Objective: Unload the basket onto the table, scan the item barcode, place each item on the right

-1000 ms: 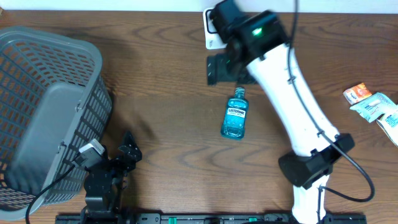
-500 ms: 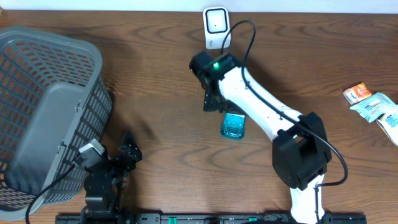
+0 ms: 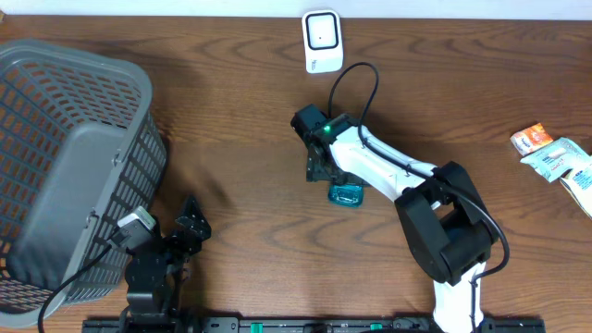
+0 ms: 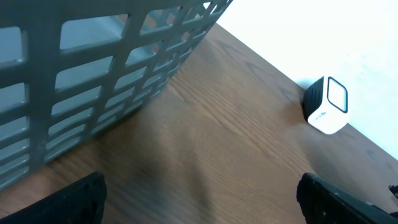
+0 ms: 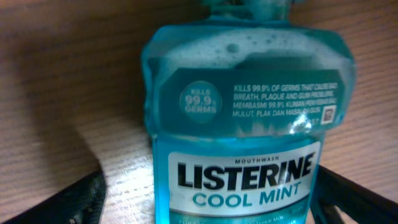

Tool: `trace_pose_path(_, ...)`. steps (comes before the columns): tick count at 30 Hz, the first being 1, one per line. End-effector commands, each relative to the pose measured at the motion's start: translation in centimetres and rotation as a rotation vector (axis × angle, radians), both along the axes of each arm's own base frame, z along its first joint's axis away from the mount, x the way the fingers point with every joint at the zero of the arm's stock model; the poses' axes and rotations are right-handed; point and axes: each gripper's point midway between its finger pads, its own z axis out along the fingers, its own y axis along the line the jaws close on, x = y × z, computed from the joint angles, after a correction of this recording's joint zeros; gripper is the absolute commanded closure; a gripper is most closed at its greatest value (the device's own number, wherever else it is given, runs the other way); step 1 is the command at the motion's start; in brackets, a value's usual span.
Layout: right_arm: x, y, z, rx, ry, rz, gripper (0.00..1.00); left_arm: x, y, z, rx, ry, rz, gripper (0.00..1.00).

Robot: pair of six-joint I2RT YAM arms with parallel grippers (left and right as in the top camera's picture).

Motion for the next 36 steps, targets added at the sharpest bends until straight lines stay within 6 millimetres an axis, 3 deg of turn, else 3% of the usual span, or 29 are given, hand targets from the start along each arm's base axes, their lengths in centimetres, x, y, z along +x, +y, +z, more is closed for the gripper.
trace_pose_path(1,-1.3,-2.0,-2.5,-0.056,0.07,-0.008,0.16,-0.2,0.3,-0.7,0.004,0.023,0.015,0.02)
trace_pose_path(2,-1.2,-2.2,-2.5,-0.056,0.07,-0.012,0.25,-0.2,0.3,-0.7,0.004,0.023,0.015,0.02)
trace_pose_path(5,-1.2,-2.7,-2.5,-0.061,0.078,-0.01,0.37,-0.2,0.3,-0.7,0.004,0.023,0.015,0.02)
trace_pose_path(13,-2.0,-3.0,-2.5,-0.073,0.132,0.045,0.38,-0.2,0.3,-0.7,0.004,0.022,0.015,0.02)
trace_pose_path(15,-2.2,-2.2,-2.7,-0.027,0.156,0.089,0.39,-0.2,0.3,-0.7,0.004,0.023,0.015,0.02)
trace_pose_path(21,-3.8,3.0,-3.0,0.261,0.268,0.342,0.46,-0.2,0.3,-0.7,0.004,0.022,0.015,0.02)
trace_pose_path(28,-6.7,9.4,-0.4,0.694,0.351,0.645,0.46,-0.2,0.3,-0.7,0.004,0.023,0.015,0.02)
trace_pose_path(31,-7.3,10.7,0.9,0.825,0.349,0.727,0.46,-0.2,0.3,-0.7,0.004,0.022,0.015,0.02)
trace_pose_path(36,-7.5,11.3,1.8,0.911,0.332,0.797,0.51,-0.2,0.3,-0.7,0.004,0.022,0.015,0.02)
